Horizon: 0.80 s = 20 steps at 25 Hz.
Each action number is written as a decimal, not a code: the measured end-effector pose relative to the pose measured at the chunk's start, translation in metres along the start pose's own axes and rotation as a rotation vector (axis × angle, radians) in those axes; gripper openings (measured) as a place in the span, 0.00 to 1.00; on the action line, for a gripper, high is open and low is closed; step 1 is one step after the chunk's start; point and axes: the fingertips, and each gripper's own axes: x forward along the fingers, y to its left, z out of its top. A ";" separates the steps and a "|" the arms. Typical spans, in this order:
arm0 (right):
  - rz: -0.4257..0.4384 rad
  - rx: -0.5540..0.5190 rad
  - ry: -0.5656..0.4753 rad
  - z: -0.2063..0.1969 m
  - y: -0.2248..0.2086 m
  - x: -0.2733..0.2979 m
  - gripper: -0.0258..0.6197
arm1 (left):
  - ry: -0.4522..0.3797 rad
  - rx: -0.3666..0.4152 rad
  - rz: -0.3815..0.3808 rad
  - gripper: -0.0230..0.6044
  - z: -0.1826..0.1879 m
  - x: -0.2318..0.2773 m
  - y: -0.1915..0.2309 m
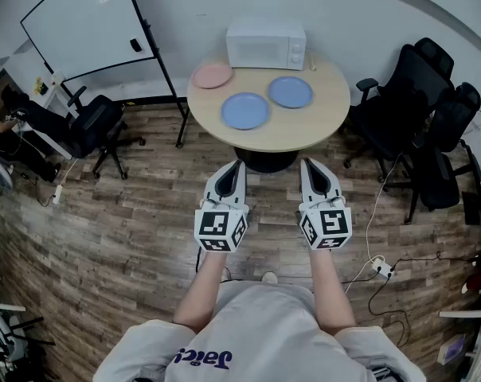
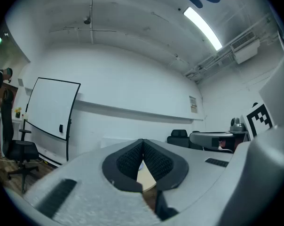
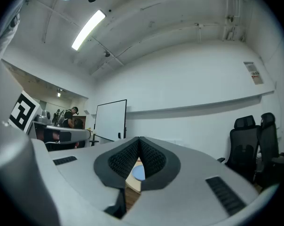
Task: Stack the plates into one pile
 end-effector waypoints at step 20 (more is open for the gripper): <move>0.048 0.144 0.048 -0.043 -0.018 0.021 0.07 | 0.112 -0.049 0.001 0.06 -0.044 0.026 -0.015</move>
